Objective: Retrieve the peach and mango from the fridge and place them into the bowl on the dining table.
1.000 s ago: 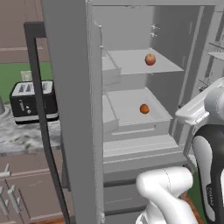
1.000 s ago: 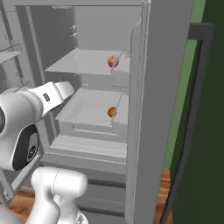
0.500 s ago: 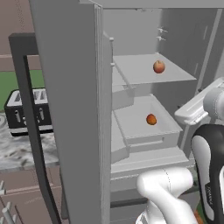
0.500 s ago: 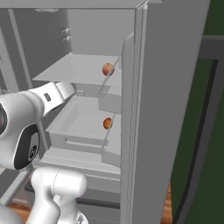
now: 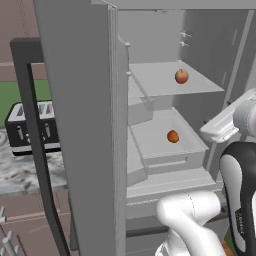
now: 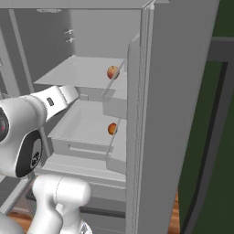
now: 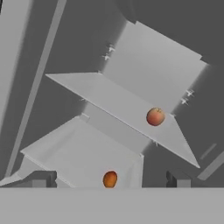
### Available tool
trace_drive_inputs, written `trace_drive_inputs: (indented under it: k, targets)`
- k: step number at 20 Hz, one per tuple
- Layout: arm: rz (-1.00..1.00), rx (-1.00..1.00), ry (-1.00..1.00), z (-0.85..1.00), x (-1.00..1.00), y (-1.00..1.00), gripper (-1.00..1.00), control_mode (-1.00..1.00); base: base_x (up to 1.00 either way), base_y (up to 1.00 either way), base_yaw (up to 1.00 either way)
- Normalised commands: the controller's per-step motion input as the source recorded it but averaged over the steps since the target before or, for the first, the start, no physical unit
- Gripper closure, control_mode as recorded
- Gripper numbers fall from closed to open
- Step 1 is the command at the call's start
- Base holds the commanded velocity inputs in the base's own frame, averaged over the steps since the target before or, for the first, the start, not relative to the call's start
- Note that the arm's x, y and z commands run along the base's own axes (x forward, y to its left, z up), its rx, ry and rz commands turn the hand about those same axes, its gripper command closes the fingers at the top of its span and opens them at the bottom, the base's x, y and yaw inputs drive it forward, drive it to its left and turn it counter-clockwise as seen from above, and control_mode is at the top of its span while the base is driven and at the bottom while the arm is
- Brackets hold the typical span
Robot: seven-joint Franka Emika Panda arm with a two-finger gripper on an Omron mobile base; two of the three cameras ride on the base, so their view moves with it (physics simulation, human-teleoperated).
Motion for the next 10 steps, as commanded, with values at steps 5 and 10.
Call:
trace_drive_inputs:
  k: [5, 10]
  targets:
    - [-0.09, 0.0, -0.03, 0.01, 0.0, 0.0, -1.0, -1.0, 0.0, 0.0, 0.0]
    - [-0.19, 0.0, 0.0, 0.08, 0.06, 0.0, -1.0, -1.0, 0.0, 0.0, 0.0]
